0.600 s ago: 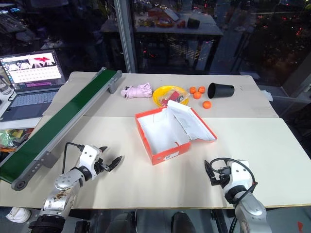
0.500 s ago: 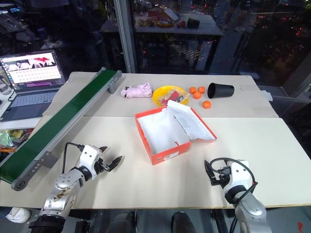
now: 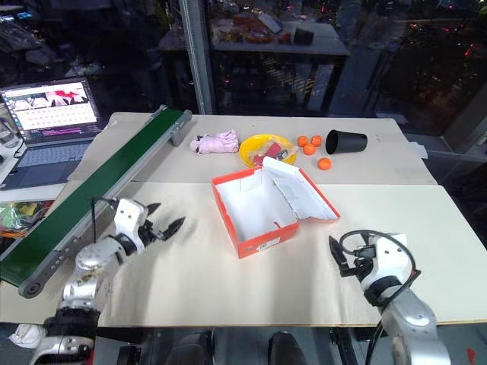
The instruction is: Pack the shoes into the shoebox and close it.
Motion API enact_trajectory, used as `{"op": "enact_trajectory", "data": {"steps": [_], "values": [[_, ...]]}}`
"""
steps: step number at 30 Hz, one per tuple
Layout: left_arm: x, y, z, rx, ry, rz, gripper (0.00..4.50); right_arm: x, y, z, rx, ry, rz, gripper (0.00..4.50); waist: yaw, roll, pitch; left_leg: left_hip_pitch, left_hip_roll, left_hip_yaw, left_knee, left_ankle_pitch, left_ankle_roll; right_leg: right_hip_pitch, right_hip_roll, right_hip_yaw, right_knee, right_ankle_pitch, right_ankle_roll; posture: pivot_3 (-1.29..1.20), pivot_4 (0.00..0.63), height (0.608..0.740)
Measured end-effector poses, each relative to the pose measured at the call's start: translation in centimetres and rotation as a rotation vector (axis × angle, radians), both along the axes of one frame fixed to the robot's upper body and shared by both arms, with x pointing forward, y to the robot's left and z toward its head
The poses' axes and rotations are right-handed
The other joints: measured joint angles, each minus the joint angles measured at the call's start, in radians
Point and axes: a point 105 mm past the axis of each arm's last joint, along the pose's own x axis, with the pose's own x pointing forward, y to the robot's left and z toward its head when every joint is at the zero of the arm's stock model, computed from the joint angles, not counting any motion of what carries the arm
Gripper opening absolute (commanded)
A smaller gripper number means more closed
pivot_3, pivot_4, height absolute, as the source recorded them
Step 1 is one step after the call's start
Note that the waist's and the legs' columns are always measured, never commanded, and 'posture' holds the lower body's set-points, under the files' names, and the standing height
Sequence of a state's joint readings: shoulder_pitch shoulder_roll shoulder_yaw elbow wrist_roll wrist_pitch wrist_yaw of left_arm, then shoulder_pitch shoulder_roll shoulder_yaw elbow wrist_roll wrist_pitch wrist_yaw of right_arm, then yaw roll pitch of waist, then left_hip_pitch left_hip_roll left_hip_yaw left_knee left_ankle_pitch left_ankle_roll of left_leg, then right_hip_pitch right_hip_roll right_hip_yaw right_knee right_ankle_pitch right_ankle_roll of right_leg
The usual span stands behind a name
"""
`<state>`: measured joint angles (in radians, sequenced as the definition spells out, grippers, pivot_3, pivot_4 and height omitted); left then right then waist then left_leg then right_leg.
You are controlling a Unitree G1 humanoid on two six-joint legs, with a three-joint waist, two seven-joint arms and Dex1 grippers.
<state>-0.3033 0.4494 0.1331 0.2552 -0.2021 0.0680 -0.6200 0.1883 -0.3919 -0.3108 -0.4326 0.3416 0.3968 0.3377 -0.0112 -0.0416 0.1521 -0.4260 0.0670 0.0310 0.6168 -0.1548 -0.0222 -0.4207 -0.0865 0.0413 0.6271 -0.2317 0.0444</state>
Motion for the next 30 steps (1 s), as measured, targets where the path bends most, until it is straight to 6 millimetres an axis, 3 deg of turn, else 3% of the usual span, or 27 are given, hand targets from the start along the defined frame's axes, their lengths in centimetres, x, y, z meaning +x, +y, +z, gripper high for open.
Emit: {"op": "enact_trajectory", "data": {"steps": [7, 10, 12, 15, 22, 30], "values": [[1.3, 0.0, 2.6, -0.016, -0.077, 0.023, 4.50, 1.1, -1.8, 4.4, -0.053, -0.066, -0.011, 4.41, -0.001, 0.000, 0.000, -0.001, 0.000, 0.000, 0.000, 0.001, 0.001, -0.001, 0.001, 0.001, 0.000, 0.003, 0.007, 0.00, 0.150, 0.740], [2.1, 0.3, 5.1, -0.038, -0.152, 0.052, 4.50, 2.1, -2.1, 7.8, -0.076, -0.133, 0.003, 4.41, -0.002, 0.000, 0.000, -0.002, 0.000, -0.001, 0.000, 0.001, 0.001, -0.001, 0.001, 0.001, 0.000, 0.004, 0.008, 0.00, 0.150, 0.740], [2.5, 0.3, 6.9, -0.065, -0.198, 0.067, 4.50, 3.0, -1.1, 10.1, -0.059, -0.185, 0.055, 4.41, -0.004, -0.001, 0.000, -0.001, 0.000, -0.001, 0.001, 0.001, 0.001, 0.000, 0.003, 0.002, 0.000, 0.004, 0.008, 0.00, 0.150, 0.740], [2.7, -0.2, 9.1, -0.080, -0.247, 0.069, 4.50, 4.2, 2.4, 12.4, -0.023, -0.219, 0.205, 4.41, -0.007, -0.001, 0.000, -0.001, 0.001, -0.002, 0.001, 0.001, 0.001, 0.000, 0.005, 0.004, 0.000, 0.004, 0.008, 0.00, 0.150, 0.740], [2.1, -0.7, 10.1, -0.082, -0.224, 0.108, 4.50, 5.2, 9.1, 11.5, 0.014, -0.125, 0.496, 4.41, -0.001, -0.001, 0.001, -0.006, 0.002, -0.004, 0.001, 0.001, 0.002, -0.002, 0.007, 0.004, -0.001, 0.007, 0.003, 0.00, 0.150, 0.740], [0.6, -1.0, 10.5, -0.076, -0.182, 0.151, 4.50, 5.7, 11.0, 10.5, 0.045, -0.073, 0.587, 4.41, -0.001, -0.001, 0.001, -0.004, 0.003, -0.004, 0.002, 0.001, 0.002, -0.002, 0.009, 0.004, 0.001, 0.007, 0.003, 0.00, 0.150, 0.740]]}}
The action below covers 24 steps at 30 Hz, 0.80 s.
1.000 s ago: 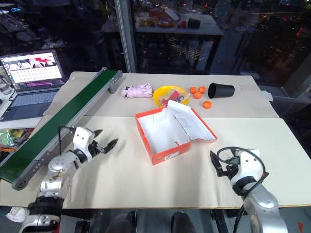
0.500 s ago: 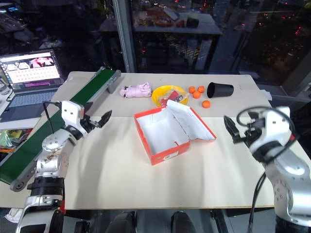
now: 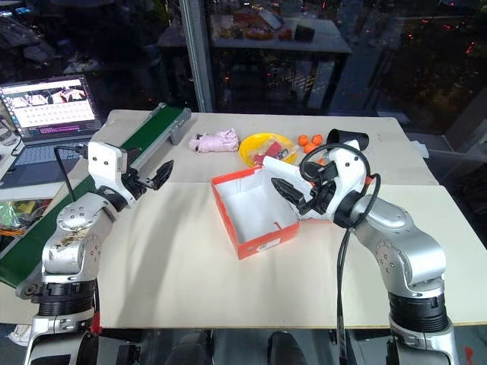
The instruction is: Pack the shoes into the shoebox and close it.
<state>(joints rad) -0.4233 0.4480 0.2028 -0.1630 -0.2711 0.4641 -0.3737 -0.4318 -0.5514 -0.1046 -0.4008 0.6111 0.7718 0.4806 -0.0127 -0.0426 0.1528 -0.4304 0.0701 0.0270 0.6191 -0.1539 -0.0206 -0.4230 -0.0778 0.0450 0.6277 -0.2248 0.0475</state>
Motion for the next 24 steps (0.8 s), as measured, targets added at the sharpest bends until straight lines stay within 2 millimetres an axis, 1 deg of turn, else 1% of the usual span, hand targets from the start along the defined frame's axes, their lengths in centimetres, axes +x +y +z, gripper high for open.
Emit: {"op": "enact_trajectory", "data": {"steps": [2, 6, 9, 14, 24], "values": [[-0.2, 0.4, 0.3, -0.004, 0.000, 0.024, 4.50, 0.2, 0.5, -0.3, 0.003, 0.017, 0.021, 4.41, -0.003, 0.000, 0.000, 0.000, 0.001, 0.000, 0.002, 0.000, 0.000, 0.000, 0.000, 0.000, 0.001, 0.000, 0.000, 0.00, 0.150, 0.740], [-0.5, 1.5, 0.6, -0.001, 0.009, 0.075, 4.50, 0.4, 0.8, 0.0, 0.008, 0.010, 0.039, 4.41, -0.004, 0.000, 0.000, 0.000, 0.001, 0.000, 0.005, 0.000, 0.000, 0.000, 0.000, 0.000, 0.002, 0.000, 0.001, 0.00, 0.150, 0.740], [-0.6, 2.0, 0.6, -0.004, 0.013, 0.100, 4.50, 0.5, 1.4, -0.5, 0.001, 0.025, 0.065, 4.41, -0.002, 0.000, 0.000, -0.001, 0.001, 0.000, 0.006, 0.000, 0.000, 0.000, 0.000, 0.000, 0.002, 0.000, 0.000, 0.00, 0.150, 0.740], [-0.8, 2.1, 0.3, -0.003, 0.029, 0.113, 4.50, 0.6, 1.6, -0.6, -0.004, 0.024, 0.070, 4.41, 0.001, 0.000, 0.000, -0.001, 0.001, 0.000, 0.006, 0.000, 0.000, 0.000, 0.000, 0.000, 0.002, 0.000, 0.000, 0.00, 0.150, 0.740], [-0.9, 2.1, 0.5, 0.000, 0.024, 0.113, 4.50, 0.7, 1.7, -0.5, -0.010, 0.019, 0.085, 4.41, -0.001, 0.000, 0.000, -0.001, 0.001, 0.000, 0.006, 0.000, 0.000, 0.000, 0.000, 0.000, 0.002, 0.000, 0.000, 0.00, 0.150, 0.740]]}}
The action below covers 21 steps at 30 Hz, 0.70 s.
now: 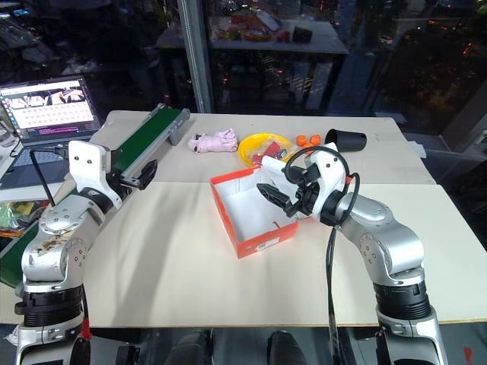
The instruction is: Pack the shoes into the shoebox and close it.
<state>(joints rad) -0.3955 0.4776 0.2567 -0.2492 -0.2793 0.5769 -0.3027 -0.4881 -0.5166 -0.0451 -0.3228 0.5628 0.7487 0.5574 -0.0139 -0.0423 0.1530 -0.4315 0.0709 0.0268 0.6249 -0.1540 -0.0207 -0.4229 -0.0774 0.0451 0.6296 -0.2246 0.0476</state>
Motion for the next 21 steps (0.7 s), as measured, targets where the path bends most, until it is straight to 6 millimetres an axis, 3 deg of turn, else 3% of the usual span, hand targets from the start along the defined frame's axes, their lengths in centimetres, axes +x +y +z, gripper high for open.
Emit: {"op": "enact_trajectory", "data": {"steps": [21], "values": [[0.49, 0.65, -0.07, 0.003, 0.021, 0.024, 4.50, -0.08, 0.61, -0.53, -0.019, 0.018, 0.043, 4.41, 0.000, 0.000, 0.000, 0.000, 0.000, 0.000, 0.000, 0.000, 0.000, 0.000, 0.000, 0.000, 0.000, 0.000, 0.000, 0.00, 0.150, 0.740]]}}
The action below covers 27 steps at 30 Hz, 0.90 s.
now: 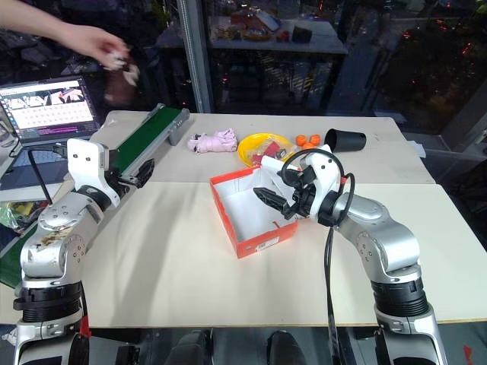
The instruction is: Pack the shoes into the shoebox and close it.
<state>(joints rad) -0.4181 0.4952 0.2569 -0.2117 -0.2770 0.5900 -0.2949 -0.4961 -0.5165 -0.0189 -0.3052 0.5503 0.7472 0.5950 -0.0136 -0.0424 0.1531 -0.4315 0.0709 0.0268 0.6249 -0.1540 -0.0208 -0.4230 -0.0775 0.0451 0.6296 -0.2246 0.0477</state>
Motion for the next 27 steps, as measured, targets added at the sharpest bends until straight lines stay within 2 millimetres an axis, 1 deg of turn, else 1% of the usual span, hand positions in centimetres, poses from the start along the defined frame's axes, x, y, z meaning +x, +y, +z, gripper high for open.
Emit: {"op": "enact_trajectory", "data": {"steps": [6, 10, 13, 16, 18, 20, 22, 25, 27], "values": [[0.8, -0.1, -0.1, 0.007, 0.014, -0.022, 4.50, 0.1, 0.0, -0.1, -0.012, -0.007, -0.012, 4.41, 0.000, 0.000, 0.000, 0.000, 0.000, 0.000, 0.000, 0.000, 0.000, 0.000, 0.000, 0.000, 0.000, 0.000, 0.000, 0.00, 0.150, 0.740], [1.3, 0.5, -0.5, 0.002, 0.037, -0.013, 4.50, 0.2, 0.3, -0.1, -0.004, -0.015, -0.003, 4.41, -0.002, 0.000, 0.000, 0.000, 0.000, 0.000, 0.000, 0.000, 0.000, 0.000, 0.000, 0.000, 0.000, 0.000, 0.000, 0.00, 0.150, 0.740], [1.6, 0.9, -1.1, -0.003, 0.052, -0.003, 4.50, 0.6, 0.3, -0.1, -0.005, -0.020, -0.002, 4.41, -0.002, 0.000, 0.000, 0.000, 0.000, 0.000, 0.000, 0.000, 0.000, 0.000, 0.000, 0.000, 0.000, 0.000, 0.000, 0.00, 0.150, 0.740], [1.8, 1.9, -1.8, -0.016, 0.076, 0.024, 4.50, 1.3, 1.7, 0.6, -0.006, -0.041, 0.049, 4.41, -0.006, 0.000, 0.000, 0.000, 0.000, 0.000, 0.000, 0.000, 0.000, -0.001, 0.000, 0.000, 0.001, 0.000, 0.000, 0.00, 0.150, 0.740], [1.8, 3.0, -2.2, -0.016, 0.097, 0.056, 4.50, 1.3, 3.1, 1.1, -0.012, -0.051, 0.114, 4.41, -0.009, 0.000, 0.000, 0.000, 0.000, 0.000, 0.000, 0.000, 0.000, -0.001, 0.001, 0.000, 0.001, 0.000, 0.000, 0.00, 0.150, 0.740], [1.7, 4.7, -2.3, -0.028, 0.105, 0.103, 4.50, 1.1, 4.3, 1.3, -0.020, -0.058, 0.171, 4.41, -0.006, 0.000, 0.000, 0.000, 0.001, 0.000, -0.001, 0.000, 0.000, -0.001, 0.001, 0.000, 0.001, 0.000, 0.000, 0.00, 0.150, 0.740], [1.5, 6.6, -2.2, -0.032, 0.113, 0.152, 4.50, 0.7, 5.1, 1.0, -0.023, -0.047, 0.222, 4.41, -0.004, 0.000, 0.001, 0.000, 0.001, 0.000, -0.001, 0.000, 0.000, -0.001, 0.000, -0.001, 0.000, 0.001, -0.002, 0.00, 0.150, 0.740], [1.1, 8.9, -2.2, -0.037, 0.115, 0.200, 4.50, 0.1, 6.4, 0.5, -0.030, -0.030, 0.292, 4.41, -0.002, 0.000, 0.001, -0.002, 0.001, 0.000, -0.001, 0.000, 0.000, -0.002, 0.000, -0.001, 0.000, 0.001, -0.002, 0.00, 0.150, 0.740], [1.0, 9.8, -2.4, -0.041, 0.120, 0.212, 4.50, -0.2, 6.9, 0.4, -0.030, -0.027, 0.317, 4.41, 0.002, 0.000, 0.001, -0.002, 0.001, 0.000, 0.000, 0.000, 0.000, -0.002, 0.000, -0.002, 0.000, 0.001, -0.002, 0.00, 0.150, 0.740]]}}
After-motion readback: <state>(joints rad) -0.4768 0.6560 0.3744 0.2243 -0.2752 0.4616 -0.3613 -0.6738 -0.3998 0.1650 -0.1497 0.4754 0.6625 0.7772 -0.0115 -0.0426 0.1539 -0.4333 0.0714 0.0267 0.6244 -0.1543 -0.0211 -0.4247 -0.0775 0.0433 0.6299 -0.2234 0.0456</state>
